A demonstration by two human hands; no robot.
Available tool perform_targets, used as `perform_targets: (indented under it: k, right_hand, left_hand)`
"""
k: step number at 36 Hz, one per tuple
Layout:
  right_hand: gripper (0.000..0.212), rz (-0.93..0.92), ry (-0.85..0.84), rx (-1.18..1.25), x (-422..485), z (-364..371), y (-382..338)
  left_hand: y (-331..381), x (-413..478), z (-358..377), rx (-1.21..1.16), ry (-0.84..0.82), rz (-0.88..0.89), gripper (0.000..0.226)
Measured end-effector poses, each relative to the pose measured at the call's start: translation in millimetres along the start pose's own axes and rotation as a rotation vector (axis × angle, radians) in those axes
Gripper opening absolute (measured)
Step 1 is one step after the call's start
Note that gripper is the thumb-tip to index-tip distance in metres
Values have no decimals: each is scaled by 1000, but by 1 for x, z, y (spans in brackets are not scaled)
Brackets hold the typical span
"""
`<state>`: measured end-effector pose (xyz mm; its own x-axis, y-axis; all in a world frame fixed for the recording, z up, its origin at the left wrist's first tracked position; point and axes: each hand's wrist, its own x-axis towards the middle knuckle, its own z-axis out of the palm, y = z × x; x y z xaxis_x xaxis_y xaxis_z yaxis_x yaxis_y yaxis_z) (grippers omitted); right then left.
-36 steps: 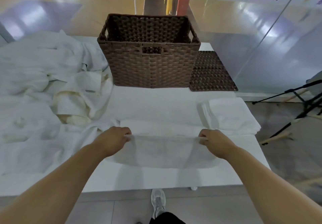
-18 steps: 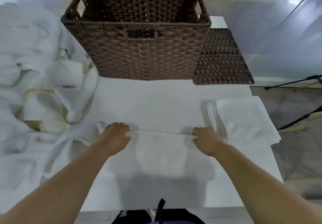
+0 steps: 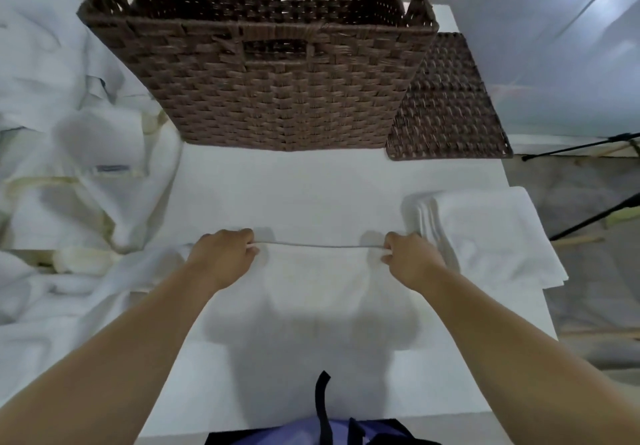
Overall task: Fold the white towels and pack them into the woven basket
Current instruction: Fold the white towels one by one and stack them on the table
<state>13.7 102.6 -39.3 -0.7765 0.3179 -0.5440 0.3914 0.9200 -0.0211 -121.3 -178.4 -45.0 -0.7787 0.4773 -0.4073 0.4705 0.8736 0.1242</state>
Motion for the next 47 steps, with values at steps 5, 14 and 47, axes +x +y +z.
perform_targets:
  k: [5, 14, 47]
  right_hand:
    - [26, 8, 93, 24, -10, 6, -9]
    - [40, -190, -80, -27, -51, 34, -45]
    - [52, 338, 23, 689, -36, 47, -56]
  left_hand:
    - [7, 1, 12, 144, 45, 78, 35]
    - [21, -9, 38, -9, -7, 389, 44]
    - [53, -14, 39, -528, -2, -236, 32]
